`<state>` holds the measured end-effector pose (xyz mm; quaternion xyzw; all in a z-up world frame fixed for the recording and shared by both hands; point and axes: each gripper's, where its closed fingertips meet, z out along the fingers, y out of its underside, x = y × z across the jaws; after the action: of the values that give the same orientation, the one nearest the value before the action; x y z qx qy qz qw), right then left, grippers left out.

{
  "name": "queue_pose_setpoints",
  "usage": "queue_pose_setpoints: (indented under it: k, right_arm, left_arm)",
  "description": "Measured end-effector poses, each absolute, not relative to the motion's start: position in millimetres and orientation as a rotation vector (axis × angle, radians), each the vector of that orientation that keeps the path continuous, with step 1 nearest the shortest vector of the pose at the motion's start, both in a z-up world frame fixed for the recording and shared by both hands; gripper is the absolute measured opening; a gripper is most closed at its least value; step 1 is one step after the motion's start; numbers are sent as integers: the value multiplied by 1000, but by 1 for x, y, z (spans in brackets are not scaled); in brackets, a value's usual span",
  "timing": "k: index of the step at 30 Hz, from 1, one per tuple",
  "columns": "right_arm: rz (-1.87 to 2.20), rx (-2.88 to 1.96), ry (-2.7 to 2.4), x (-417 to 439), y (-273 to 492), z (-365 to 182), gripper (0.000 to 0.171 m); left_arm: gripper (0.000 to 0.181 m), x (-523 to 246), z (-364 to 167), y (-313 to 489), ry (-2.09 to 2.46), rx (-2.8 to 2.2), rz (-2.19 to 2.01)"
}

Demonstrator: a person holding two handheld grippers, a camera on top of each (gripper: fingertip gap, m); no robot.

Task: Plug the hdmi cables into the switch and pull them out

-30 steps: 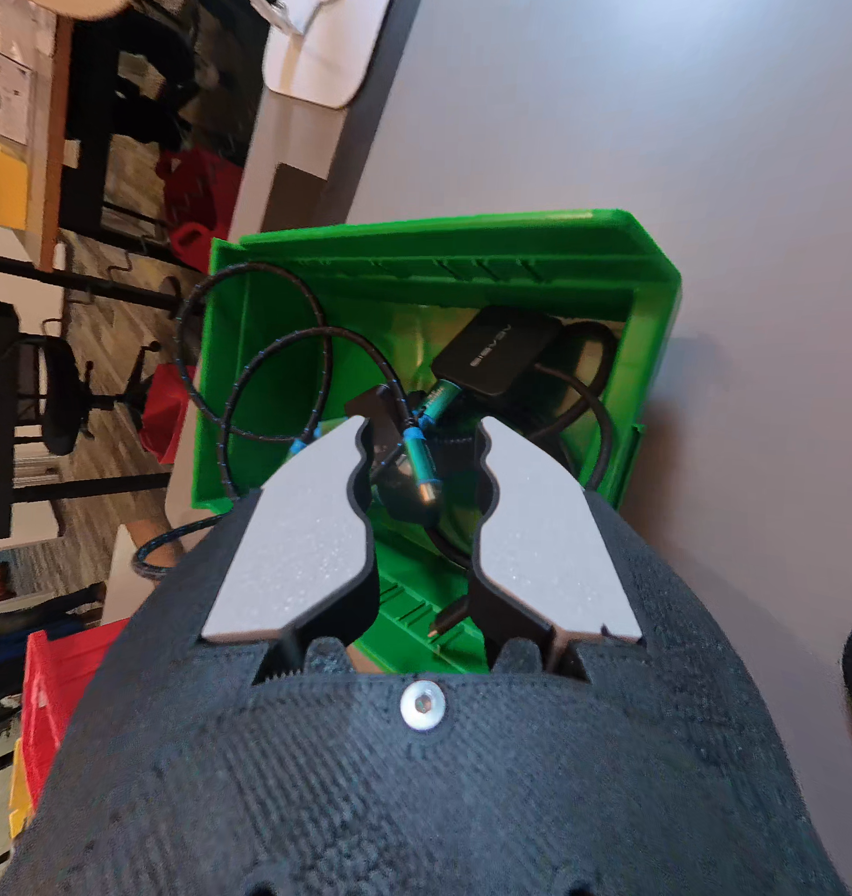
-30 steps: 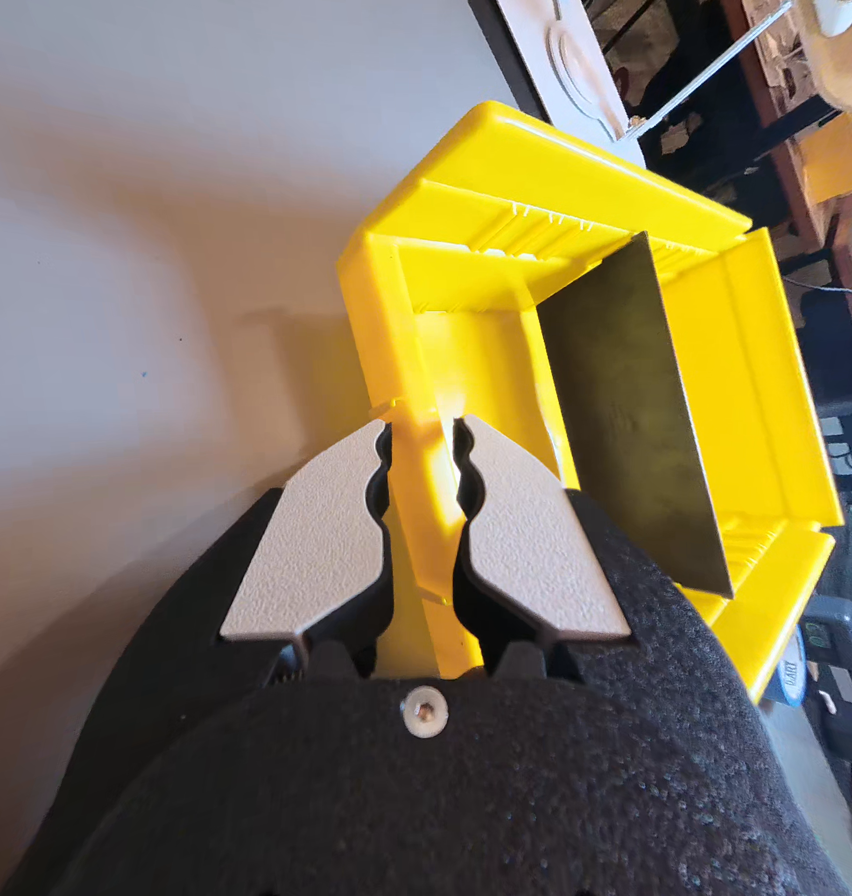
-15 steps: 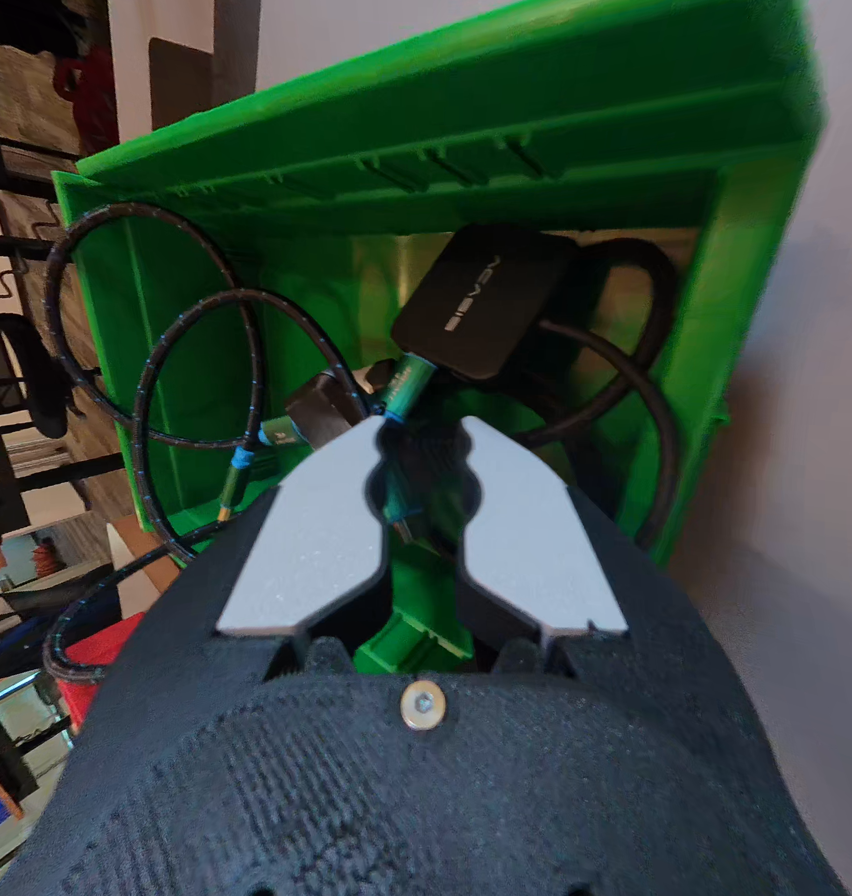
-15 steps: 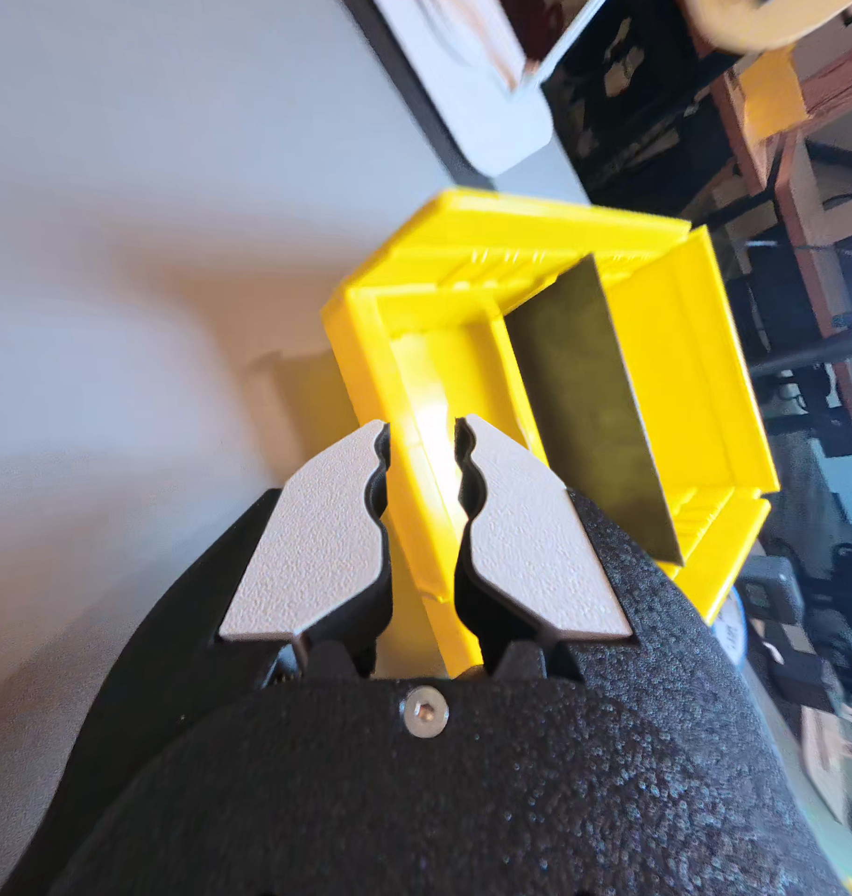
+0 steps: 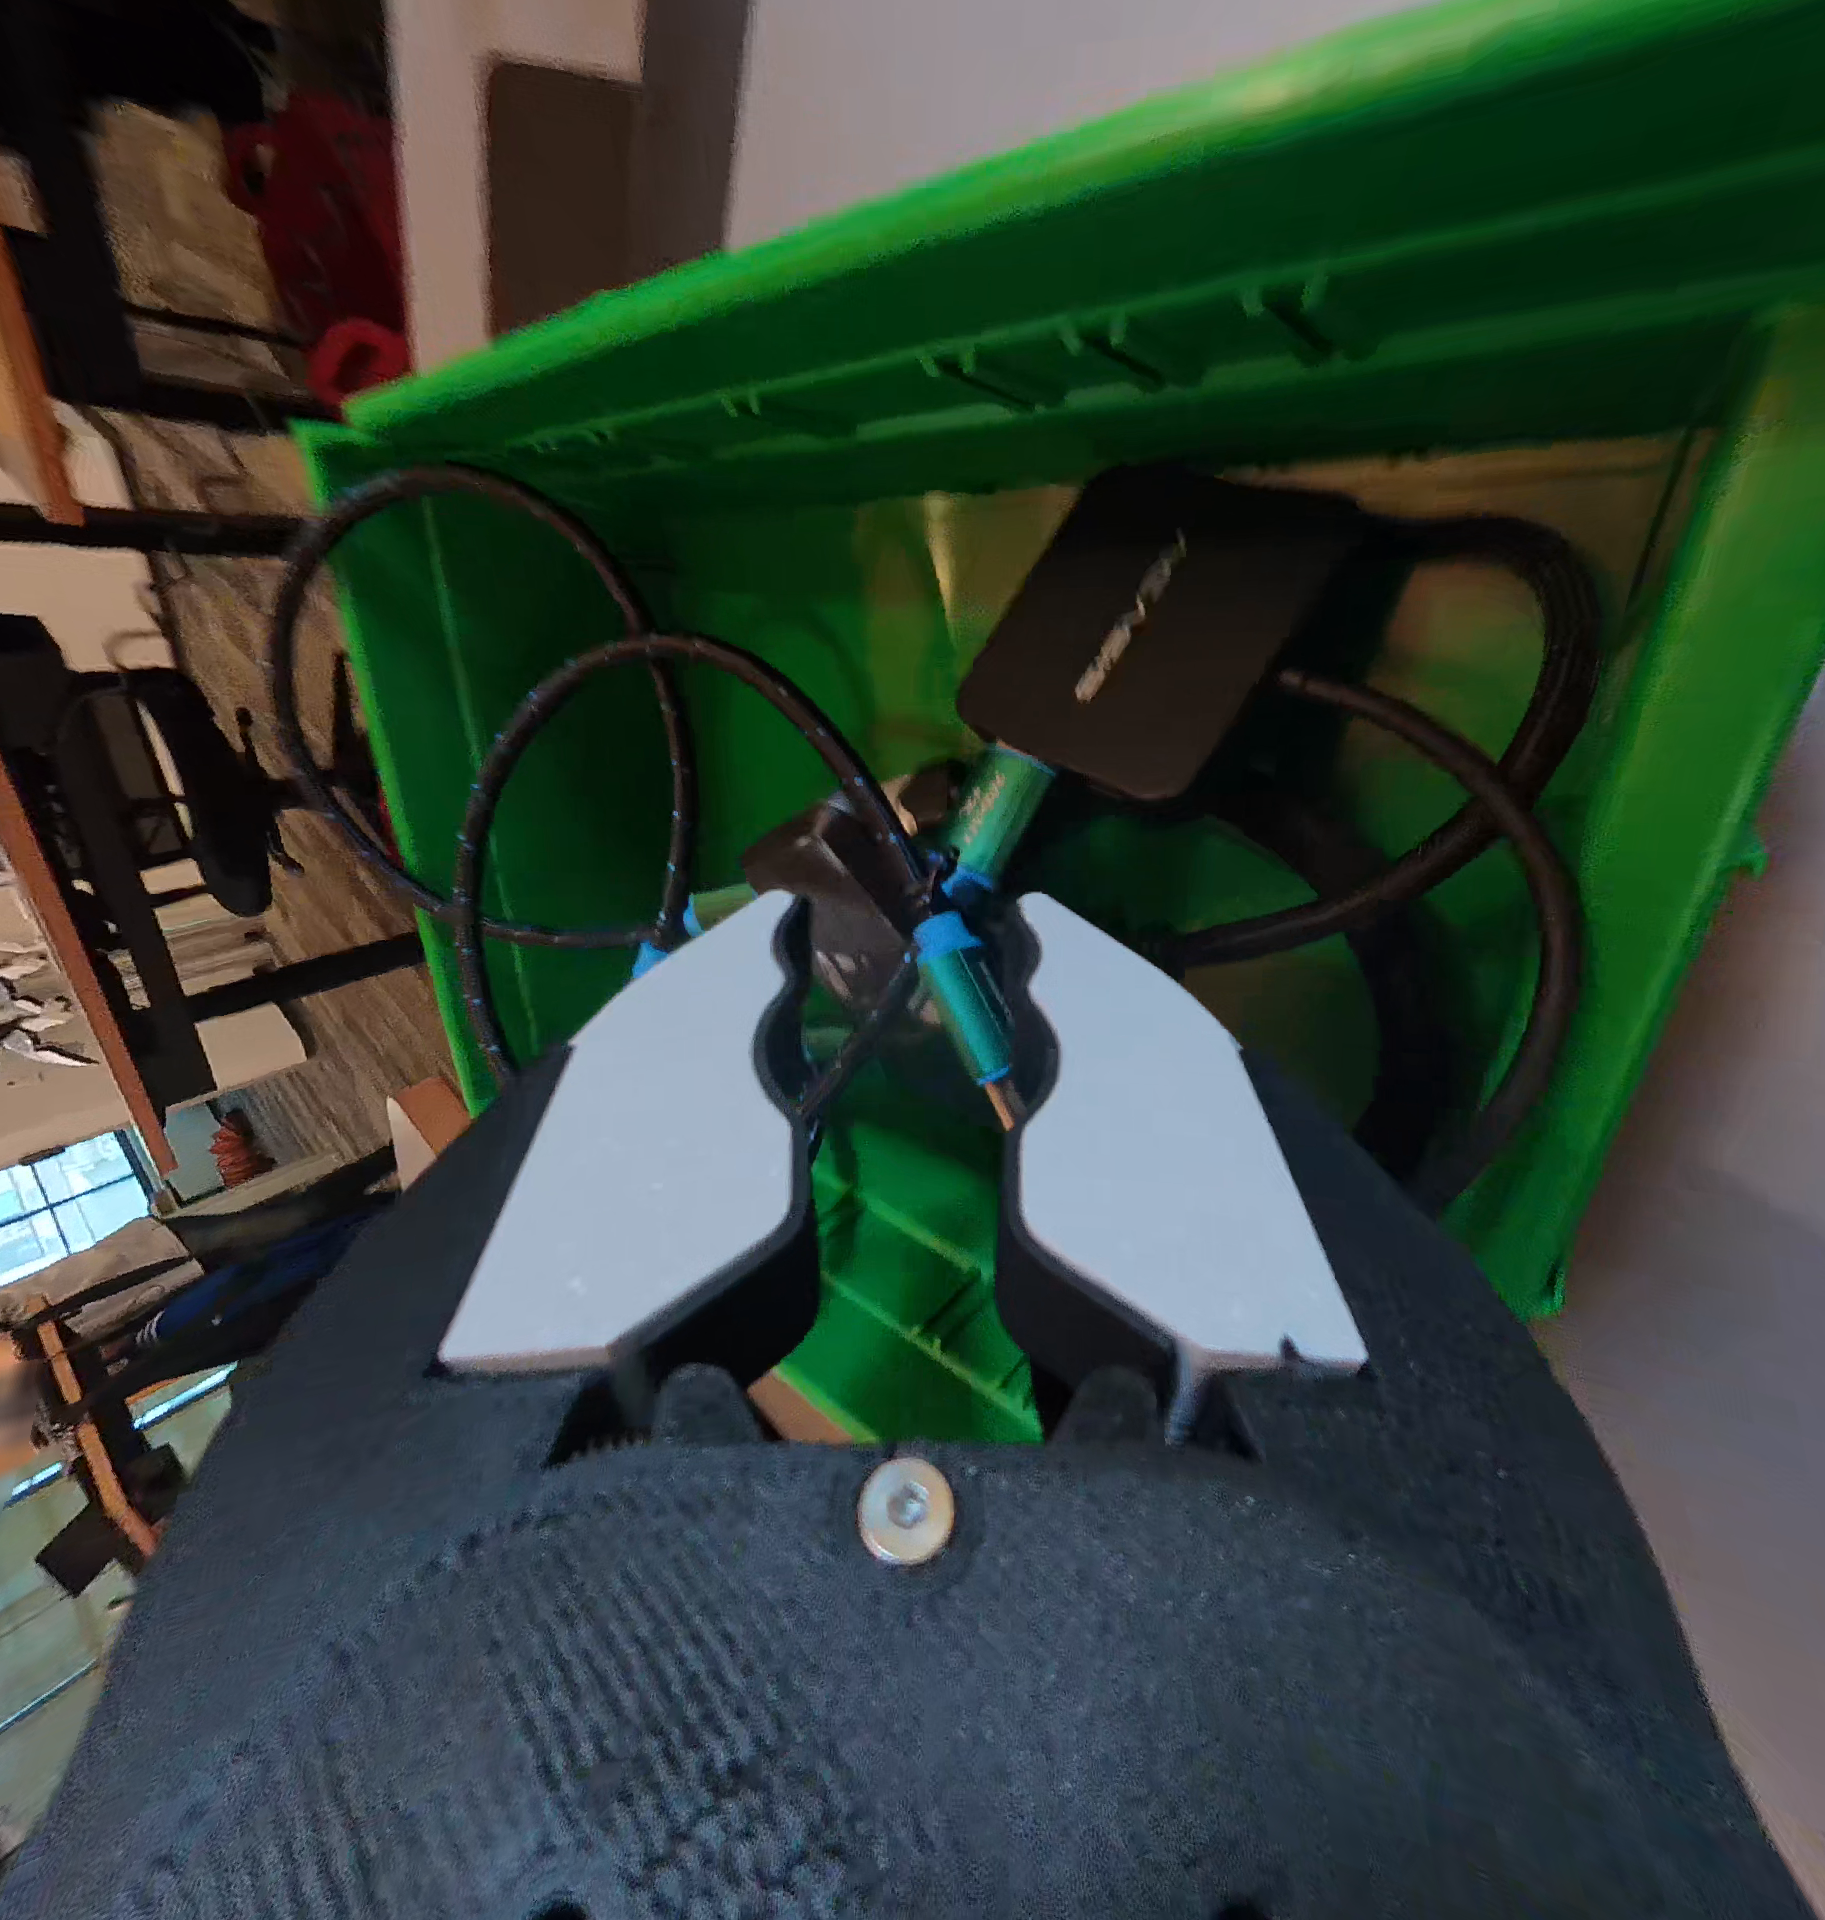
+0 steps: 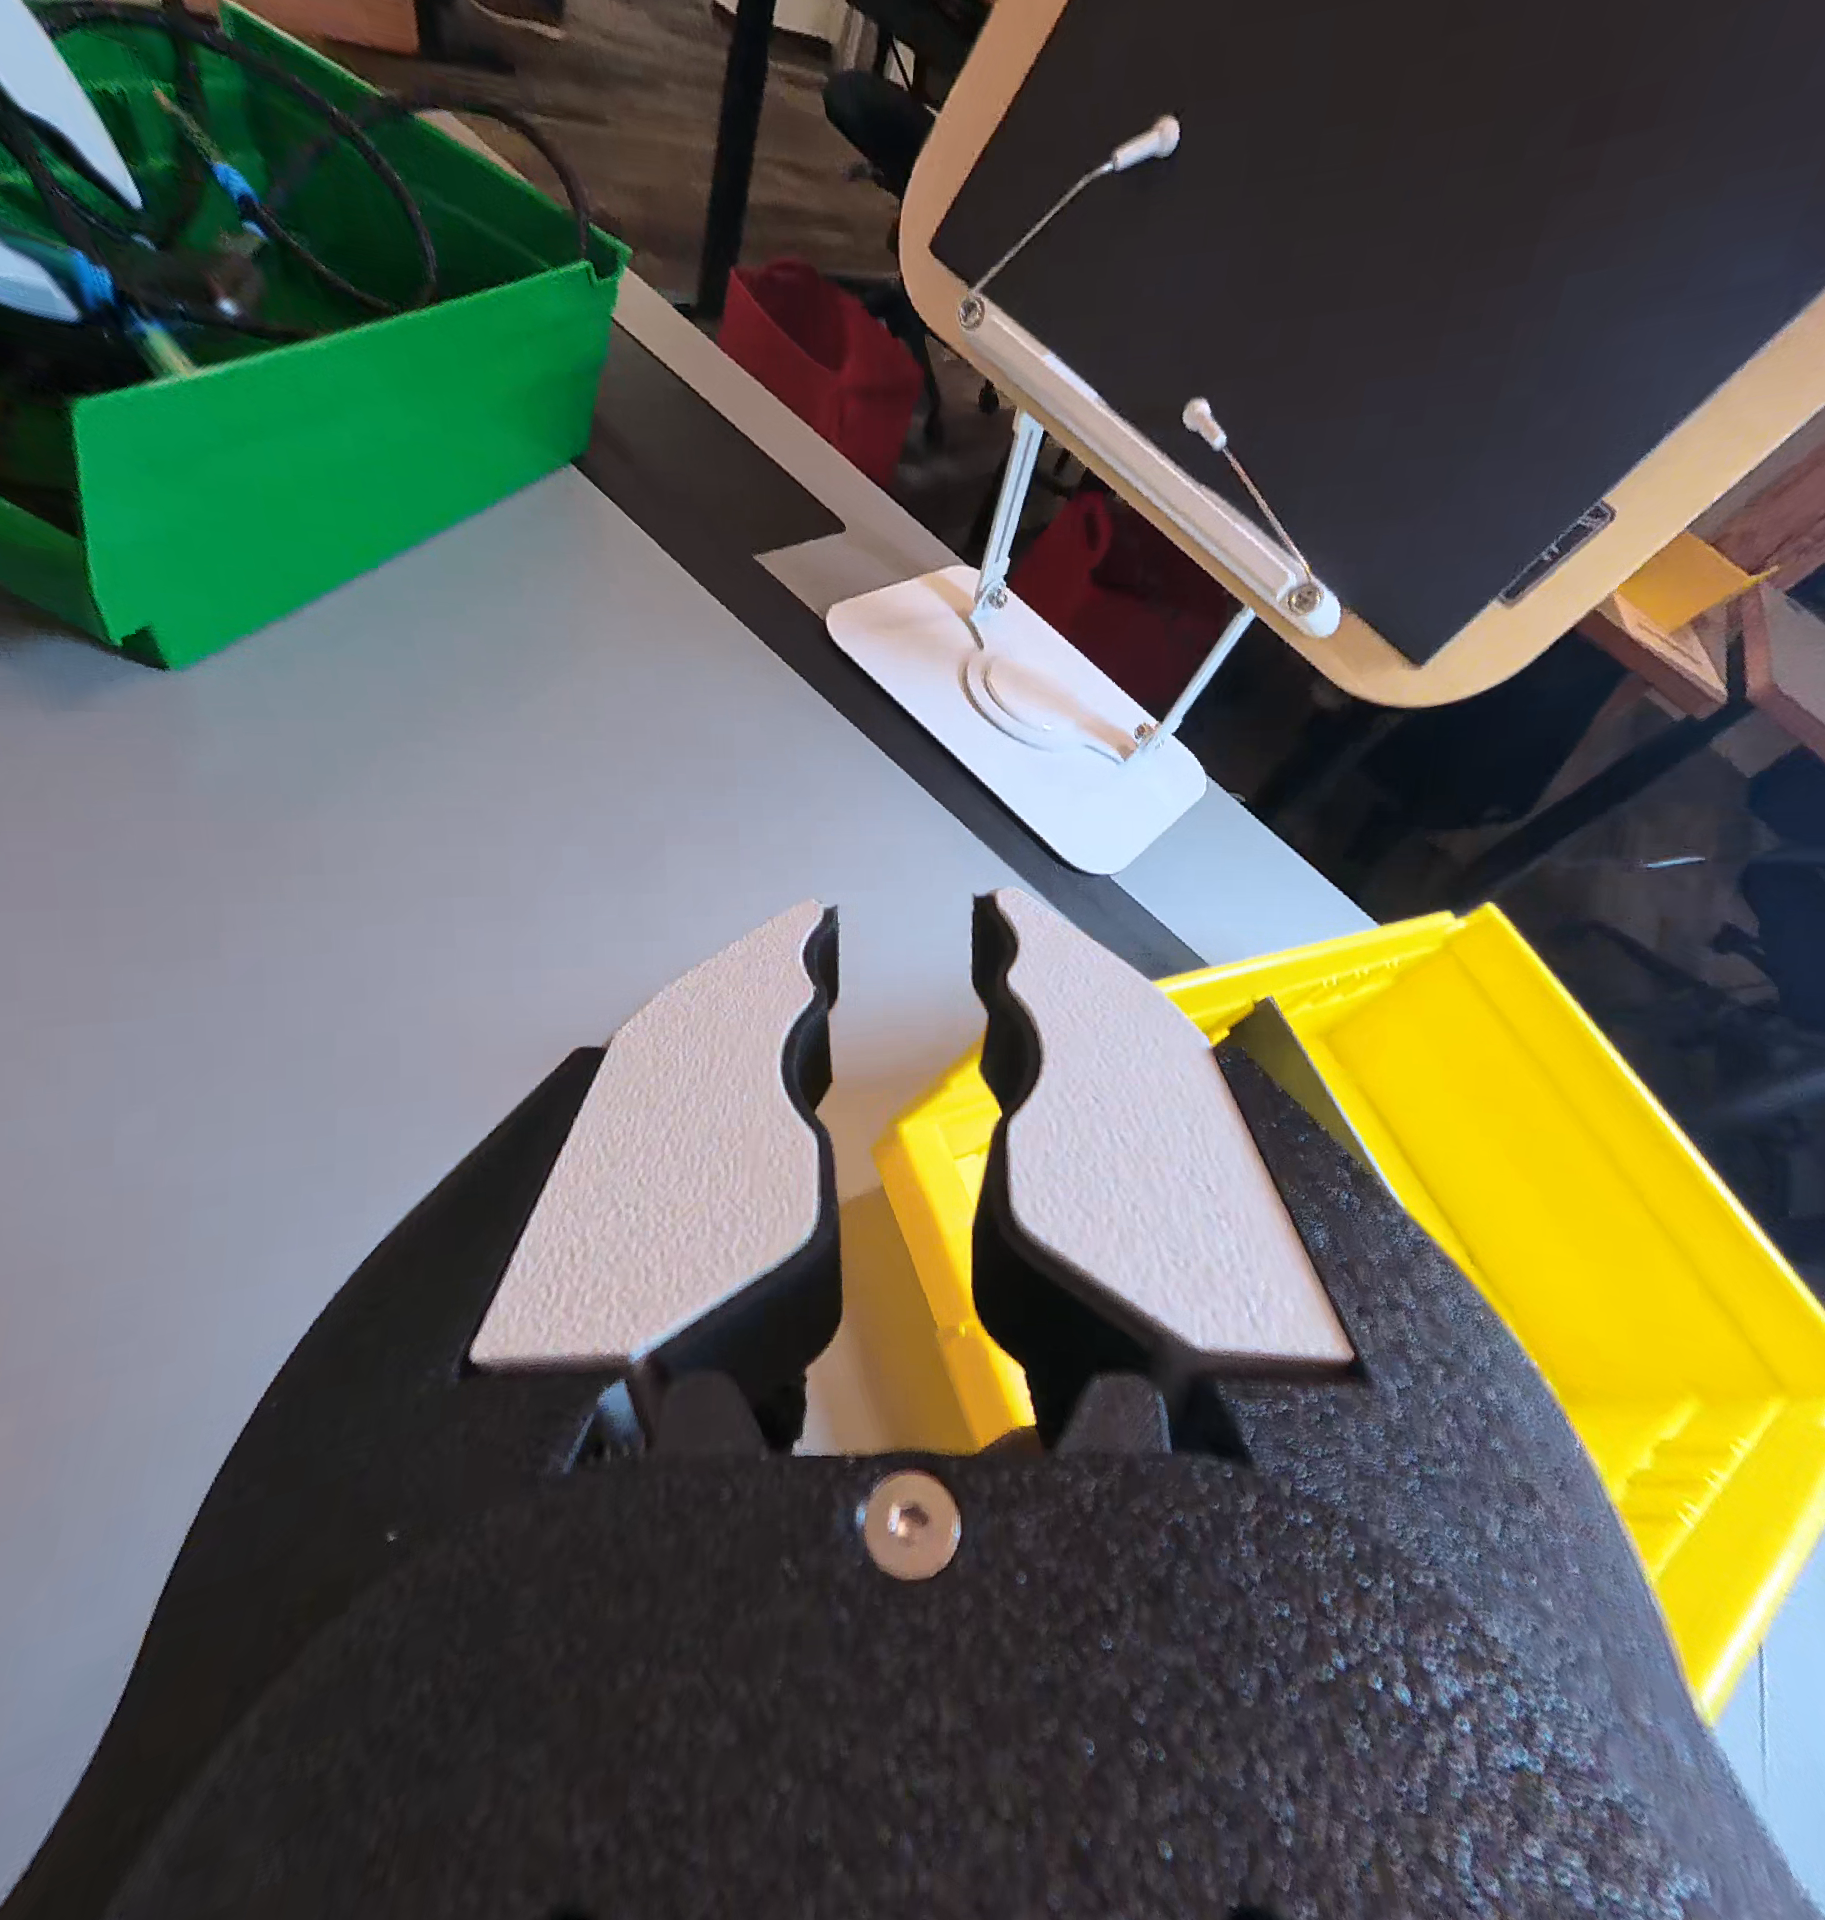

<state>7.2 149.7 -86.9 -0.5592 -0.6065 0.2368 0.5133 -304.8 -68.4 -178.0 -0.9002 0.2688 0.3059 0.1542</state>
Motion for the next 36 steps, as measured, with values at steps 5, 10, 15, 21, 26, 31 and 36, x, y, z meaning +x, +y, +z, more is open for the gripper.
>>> queue_pose_setpoints:
  k: [5, 10, 15, 21, 26, 31, 36]
  right_arm:
    - [645, -1355, -1431, -12, 146, -81, 24]
    - [628, -1351, -1430, -11, 151, -85, 23]
    - [697, -1369, -1375, -1, 162, -77, 22]
    - [766, -1252, -1362, -6, 146, -58, 23]
    - [804, -995, -1438, -18, 101, -48, 29]
    - [439, -571, -1252, -26, 75, -37, 68]
    - [70, -319, -1241, -38, 60, -61, 51]
  left_arm:
    - [39, -316, -199, -79, 969, -2801, 856]
    - [20, -319, -193, -74, 1035, -2805, 863]
    - [13, -316, -160, -67, 856, -2676, 831]
    - [11, -304, -70, -54, 548, -2341, 773]
    - [11, -236, 2, -29, 468, -2017, 502]
    - [11, -148, 23, 8, 441, -1785, 140]
    - [10, -97, -14, 48, 372, -1721, -241]
